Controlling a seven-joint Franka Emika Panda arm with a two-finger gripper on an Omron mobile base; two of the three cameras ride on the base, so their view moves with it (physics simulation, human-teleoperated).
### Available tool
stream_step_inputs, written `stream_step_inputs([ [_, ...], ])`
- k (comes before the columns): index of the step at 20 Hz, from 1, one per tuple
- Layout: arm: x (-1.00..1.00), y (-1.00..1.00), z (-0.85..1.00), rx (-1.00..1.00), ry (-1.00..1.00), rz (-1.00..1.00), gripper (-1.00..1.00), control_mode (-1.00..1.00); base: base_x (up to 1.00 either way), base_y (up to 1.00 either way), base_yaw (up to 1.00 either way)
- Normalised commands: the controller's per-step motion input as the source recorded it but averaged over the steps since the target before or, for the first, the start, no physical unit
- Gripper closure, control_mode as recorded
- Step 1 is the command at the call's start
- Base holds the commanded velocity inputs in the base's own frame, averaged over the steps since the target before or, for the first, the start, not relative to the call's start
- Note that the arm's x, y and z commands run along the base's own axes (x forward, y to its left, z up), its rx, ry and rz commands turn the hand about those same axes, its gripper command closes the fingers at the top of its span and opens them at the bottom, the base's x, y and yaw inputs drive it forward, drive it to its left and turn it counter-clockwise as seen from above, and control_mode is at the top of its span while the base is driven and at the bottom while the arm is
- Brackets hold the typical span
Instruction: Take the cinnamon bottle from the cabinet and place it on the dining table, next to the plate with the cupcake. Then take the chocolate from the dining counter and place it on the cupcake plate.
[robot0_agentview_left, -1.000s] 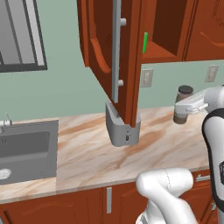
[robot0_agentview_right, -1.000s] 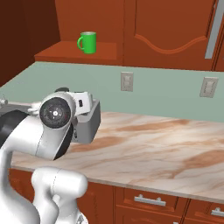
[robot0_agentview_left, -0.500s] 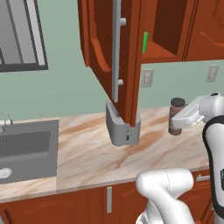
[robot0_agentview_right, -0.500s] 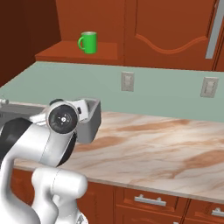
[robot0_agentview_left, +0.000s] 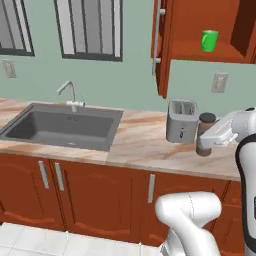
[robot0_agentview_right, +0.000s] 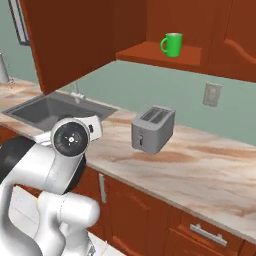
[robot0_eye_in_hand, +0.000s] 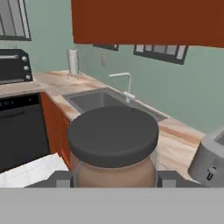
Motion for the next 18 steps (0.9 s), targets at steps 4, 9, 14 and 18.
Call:
stream_step_inputs([
  [4,0.0,0.0,0.0,0.0,0.0,0.0,1.0,1.0,-0.38,-0.02,0.83],
  [9,0.0,0.0,0.0,0.0,0.0,0.0,1.0,1.0,-0.29,0.0,0.86],
  [14,0.0,0.0,0.0,0.0,0.0,0.0,1.0,1.0,-0.19,0.0,0.84],
  [18,0.0,0.0,0.0,0.0,0.0,0.0,1.0,1.0,-0.07,0.0,0.8],
])
